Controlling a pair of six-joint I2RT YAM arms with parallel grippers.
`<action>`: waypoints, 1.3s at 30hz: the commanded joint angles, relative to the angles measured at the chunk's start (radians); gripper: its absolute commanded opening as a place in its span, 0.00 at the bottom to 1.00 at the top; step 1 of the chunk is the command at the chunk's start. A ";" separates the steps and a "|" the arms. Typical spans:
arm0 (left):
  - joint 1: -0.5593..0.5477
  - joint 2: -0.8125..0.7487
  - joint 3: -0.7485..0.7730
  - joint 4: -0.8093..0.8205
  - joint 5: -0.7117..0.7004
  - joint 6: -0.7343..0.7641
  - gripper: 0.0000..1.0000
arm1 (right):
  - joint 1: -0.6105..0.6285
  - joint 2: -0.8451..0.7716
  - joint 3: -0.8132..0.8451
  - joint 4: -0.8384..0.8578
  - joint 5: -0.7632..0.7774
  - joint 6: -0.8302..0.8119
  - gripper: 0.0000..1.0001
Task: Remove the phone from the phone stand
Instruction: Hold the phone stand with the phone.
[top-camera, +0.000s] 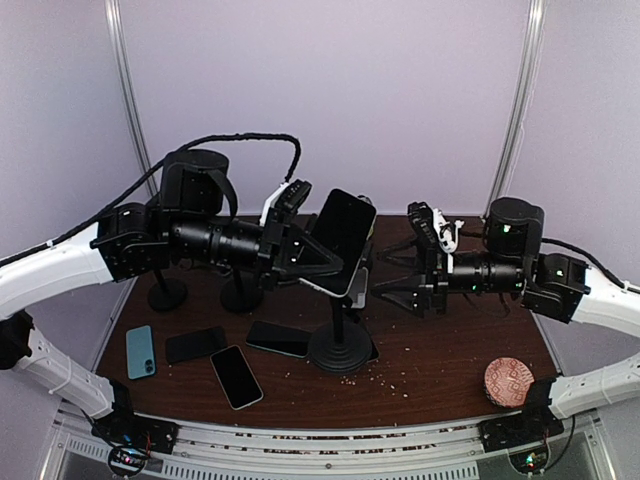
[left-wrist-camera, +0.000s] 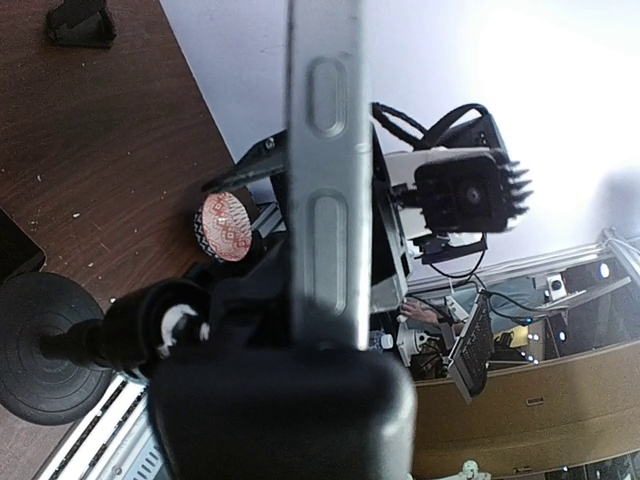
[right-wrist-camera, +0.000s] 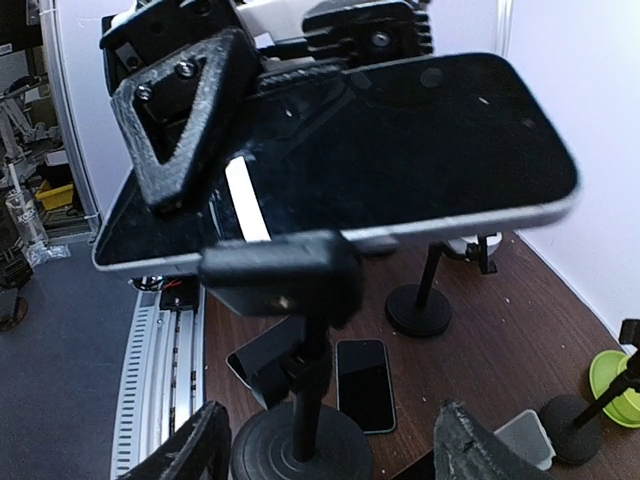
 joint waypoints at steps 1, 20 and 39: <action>0.006 -0.042 0.066 0.242 0.000 -0.008 0.00 | 0.066 0.040 0.069 0.102 0.002 -0.011 0.70; 0.006 -0.066 0.055 0.328 -0.006 -0.075 0.00 | 0.148 0.158 0.133 0.348 0.228 -0.006 0.71; -0.002 -0.096 0.021 0.363 0.016 -0.076 0.00 | 0.159 0.200 0.265 0.408 0.157 -0.028 0.51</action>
